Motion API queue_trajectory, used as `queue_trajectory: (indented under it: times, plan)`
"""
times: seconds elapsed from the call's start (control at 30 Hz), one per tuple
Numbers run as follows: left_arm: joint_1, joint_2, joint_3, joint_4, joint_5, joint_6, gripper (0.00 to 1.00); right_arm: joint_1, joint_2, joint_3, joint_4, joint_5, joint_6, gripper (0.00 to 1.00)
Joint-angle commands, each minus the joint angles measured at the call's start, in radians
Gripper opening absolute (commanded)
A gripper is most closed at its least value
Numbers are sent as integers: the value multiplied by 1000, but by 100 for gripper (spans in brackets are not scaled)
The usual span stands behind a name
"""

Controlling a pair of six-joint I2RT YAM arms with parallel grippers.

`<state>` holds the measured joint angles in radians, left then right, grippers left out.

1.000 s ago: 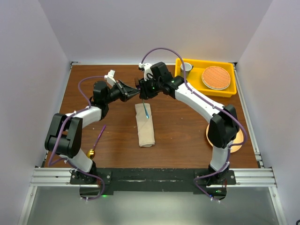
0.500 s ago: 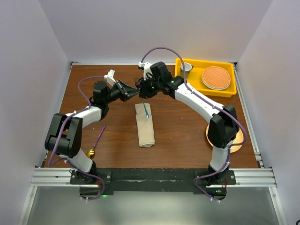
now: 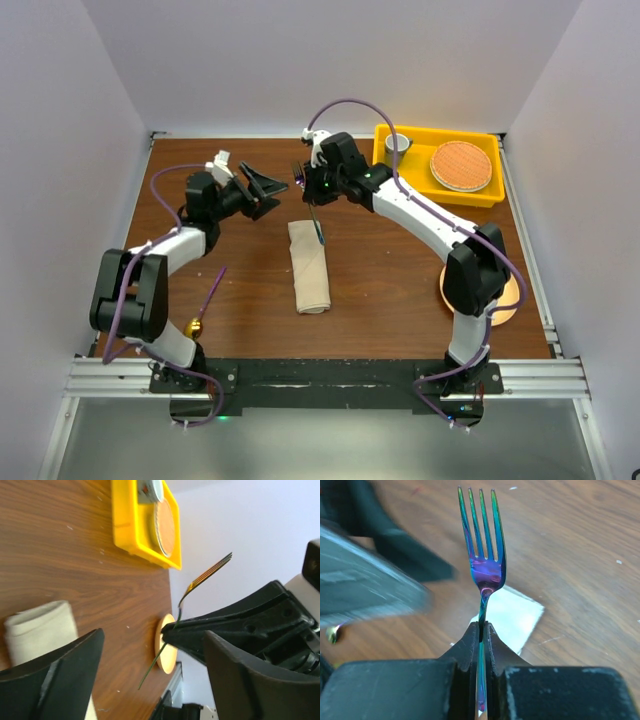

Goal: Fold the napkin into a case and place the utensils inside
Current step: Pass from the left arm to the right, then insert the fork into the folded napkin.

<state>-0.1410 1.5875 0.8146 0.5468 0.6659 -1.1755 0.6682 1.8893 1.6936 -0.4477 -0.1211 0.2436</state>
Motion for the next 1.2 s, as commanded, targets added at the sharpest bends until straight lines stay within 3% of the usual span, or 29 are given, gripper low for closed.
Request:
queue_trajectory:
  times: [0.0,0.17,0.3,0.37,0.63,1.17]
  plan:
    - [81,-112,-26,-88,-41,140,91,4,8,3,56,139,72,0]
    - [86,-135,-75,-119,-25,185,84,2,95,58,41,207,140,0]
    - [87,-121,-101,-105,7,182,59,5,136,67,43,248,158,0]
    - [89,-115,-107,-84,12,172,55,7,143,57,58,264,161,0]
    - [92,-80,-104,-31,40,149,50,10,139,-29,170,235,178,0]
    - [95,-84,-129,-19,35,139,47,11,151,-46,195,225,192,0]
